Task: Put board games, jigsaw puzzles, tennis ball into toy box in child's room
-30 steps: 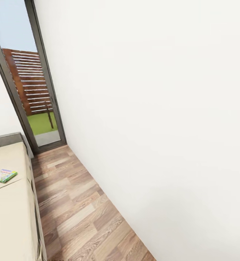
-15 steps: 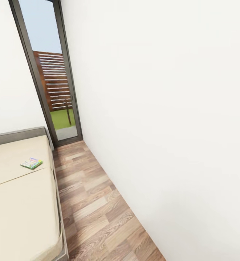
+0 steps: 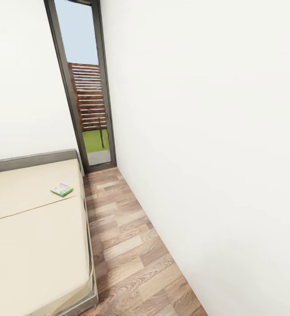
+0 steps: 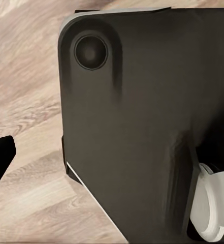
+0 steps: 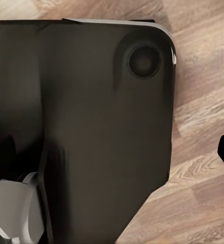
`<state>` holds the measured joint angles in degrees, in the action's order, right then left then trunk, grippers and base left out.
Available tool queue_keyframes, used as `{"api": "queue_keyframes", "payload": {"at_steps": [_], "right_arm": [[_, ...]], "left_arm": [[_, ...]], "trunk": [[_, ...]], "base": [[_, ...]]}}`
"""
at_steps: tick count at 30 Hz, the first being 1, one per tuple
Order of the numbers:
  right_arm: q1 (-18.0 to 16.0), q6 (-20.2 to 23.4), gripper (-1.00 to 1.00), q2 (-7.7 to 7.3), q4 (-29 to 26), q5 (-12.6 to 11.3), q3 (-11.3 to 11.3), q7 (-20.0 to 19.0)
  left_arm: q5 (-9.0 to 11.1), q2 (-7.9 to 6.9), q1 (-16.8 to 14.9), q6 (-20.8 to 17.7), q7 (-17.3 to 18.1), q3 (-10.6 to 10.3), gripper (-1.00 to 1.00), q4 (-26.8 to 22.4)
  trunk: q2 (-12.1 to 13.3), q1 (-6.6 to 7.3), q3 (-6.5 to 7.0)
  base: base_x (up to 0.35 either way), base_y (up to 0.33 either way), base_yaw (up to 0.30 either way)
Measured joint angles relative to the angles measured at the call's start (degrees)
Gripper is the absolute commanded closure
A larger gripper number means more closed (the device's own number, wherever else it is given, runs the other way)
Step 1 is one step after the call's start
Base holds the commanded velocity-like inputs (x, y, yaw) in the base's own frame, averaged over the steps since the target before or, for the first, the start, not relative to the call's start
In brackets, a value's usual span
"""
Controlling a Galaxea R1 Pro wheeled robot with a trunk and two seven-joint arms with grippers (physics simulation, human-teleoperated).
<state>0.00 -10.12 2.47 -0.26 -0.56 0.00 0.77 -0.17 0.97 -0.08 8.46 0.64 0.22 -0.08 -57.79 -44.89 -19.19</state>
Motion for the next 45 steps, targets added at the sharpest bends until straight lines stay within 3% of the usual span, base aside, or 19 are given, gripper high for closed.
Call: {"api": "queue_keyframes", "payload": {"at_steps": [45], "right_arm": [[0.00,-0.01,-1.00,0.22,0.01,0.06,0.00,0.50]], "left_arm": [[-0.06,0.00,0.00,0.03,-0.30,-0.07,-1.00,-0.02]], "trunk": [[18.07,9.89,6.42]], "base": [[0.000,0.000,0.264]]}}
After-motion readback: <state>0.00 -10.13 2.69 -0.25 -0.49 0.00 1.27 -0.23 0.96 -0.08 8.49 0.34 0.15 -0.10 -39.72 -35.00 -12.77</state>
